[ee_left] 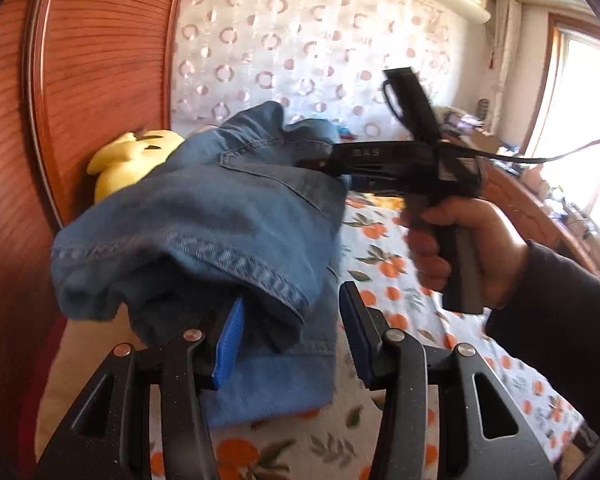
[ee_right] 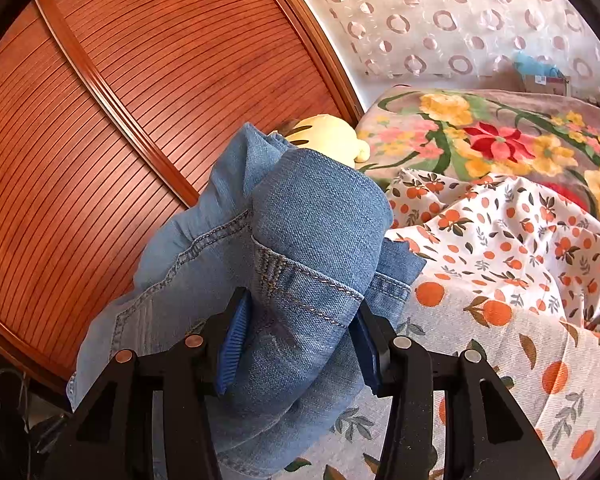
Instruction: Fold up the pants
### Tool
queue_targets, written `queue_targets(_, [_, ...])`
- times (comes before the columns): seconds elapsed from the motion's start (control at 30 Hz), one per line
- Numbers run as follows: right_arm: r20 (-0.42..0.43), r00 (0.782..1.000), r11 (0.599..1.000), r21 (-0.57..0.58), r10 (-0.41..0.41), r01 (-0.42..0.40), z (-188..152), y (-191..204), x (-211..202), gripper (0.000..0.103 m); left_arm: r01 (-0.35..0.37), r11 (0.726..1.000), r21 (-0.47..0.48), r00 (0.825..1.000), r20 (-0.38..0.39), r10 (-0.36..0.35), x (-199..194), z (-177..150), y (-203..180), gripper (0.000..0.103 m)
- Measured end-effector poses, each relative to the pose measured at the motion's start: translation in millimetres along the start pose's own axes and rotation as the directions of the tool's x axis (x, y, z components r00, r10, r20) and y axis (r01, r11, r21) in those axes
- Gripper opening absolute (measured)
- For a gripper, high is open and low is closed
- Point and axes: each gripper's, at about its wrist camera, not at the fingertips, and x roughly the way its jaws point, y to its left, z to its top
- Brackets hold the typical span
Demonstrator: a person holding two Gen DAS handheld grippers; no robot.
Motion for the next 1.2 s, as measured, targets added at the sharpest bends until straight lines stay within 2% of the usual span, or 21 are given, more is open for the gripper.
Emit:
queue_targets(0.03, [0.0, 1.0, 1.0, 0.001, 0.001, -0.001, 0.0, 0.0, 0.4, 0.05, -0.006, 1.0, -0.004, 1.0, 0.004, 0.006, 2.9, 1.8, 0.4, 0.014])
queue_targets(0.1, [0.003, 1.0, 1.0, 0.0, 0.007, -0.007, 0.0, -0.2, 0.6, 0.047, 0.002, 1.0, -0.022, 1.0, -0.01, -0.002, 7.3, 3.8, 1.8, 0.005])
queue_targets(0.17, [0.024, 0.999, 0.999, -0.014, 0.039, -0.039, 0.6, 0.3, -2.1, 0.029, 0.003, 1.0, -0.029, 1.0, 0.027, -0.003, -1.7, 6.2, -1.0, 0.003])
queue_targets(0.27, [0.059, 0.995, 0.996, -0.035, 0.084, -0.082, 4.2, 2.7, -9.1, 0.024, 0.022, 1.0, -0.014, 0.997, 0.068, -0.021, -24.7, 14.6, -11.3, 0.002])
queue_targets(0.4, [0.102, 0.985, 0.99, -0.053, 0.138, -0.133, 9.5, 12.1, -27.7, 0.023, 0.04, 0.999, -0.005, 0.995, 0.089, -0.039, -45.2, 19.2, -26.2, 0.002])
queue_targets(0.5, [0.103, 0.981, 0.985, -0.067, 0.163, -0.156, 10.9, 16.3, -38.7, 0.022, 0.068, 0.998, 0.0, 0.994, 0.089, -0.068, -55.8, 19.8, -41.8, 0.002])
queue_targets(0.57, [0.096, 0.984, 0.987, -0.071, 0.15, -0.144, 8.6, 14.1, -39.7, 0.023, 0.061, 0.998, 0.022, 0.995, 0.075, -0.063, -50.3, 14.6, -50.0, 0.003])
queue_targets(0.6, [0.08, 0.989, 0.991, -0.061, 0.125, -0.12, 6.0, 9.7, -36.0, 0.023, 0.059, 0.998, 0.025, 0.997, 0.042, -0.06, -41.3, 8.6, -50.8, 0.003])
queue_targets(0.7, [-0.007, 0.999, 0.999, 0.001, 0.033, -0.033, -3.9, -12.8, -17.3, 0.031, 0.066, 0.997, -0.028, 0.998, -0.022, -0.067, -24.9, -3.2, -41.5, 0.003])
queue_targets(0.77, [-0.019, 0.999, 0.999, 0.042, 0.031, -0.03, -9.3, -26.2, -14.1, 0.048, 0.072, 0.997, -0.03, 0.997, -0.033, -0.073, -25.7, -8.4, -39.7, 0.006])
queue_targets(0.83, [-0.004, 0.999, 0.998, 0.056, 0.037, -0.037, -10.6, -33.4, -20.9, 0.052, 0.082, 0.996, -0.02, 0.996, -0.021, -0.082, -36.2, -11.6, -37.0, 0.009])
queue_targets(0.97, [0.008, 1.0, 0.999, -0.032, -0.016, 0.016, -9.1, -25.7, -45.2, 0.055, 0.043, 0.999, 0.027, 0.998, 0.035, -0.044, -65.1, -5.8, -32.3, 0.017])
queue_targets(1.07, [0.061, 0.996, 0.988, -0.138, -0.067, 0.075, -8.5, -12.8, -72.2, 0.055, -0.005, 0.999, 0.054, 0.997, 0.079, 0.001, -81.9, 10.3, -25.2, 0.032])
queue_targets(1.1, [0.08, 0.995, 0.983, -0.168, -0.065, 0.077, -10.1, -2.3, -80.5, 0.055, -0.008, 0.998, 0.058, 0.996, 0.087, 0.003, -81.6, 15.0, -21.7, 0.046])
queue_targets(1.13, [0.097, 0.994, 0.978, -0.193, -0.057, 0.075, -12.3, 5.2, -88.1, 0.055, -0.009, 0.998, 0.07, 0.995, 0.097, 0.002, -81.2, 21.8, -18.9, 0.056])
queue_targets(1.2, [0.131, 0.991, 0.971, -0.231, -0.026, 0.056, -13.7, 15.7, -100.4, 0.055, -0.033, 0.995, 0.092, 0.994, 0.107, 0.023, -75.8, 33.1, -15.8, 0.057])
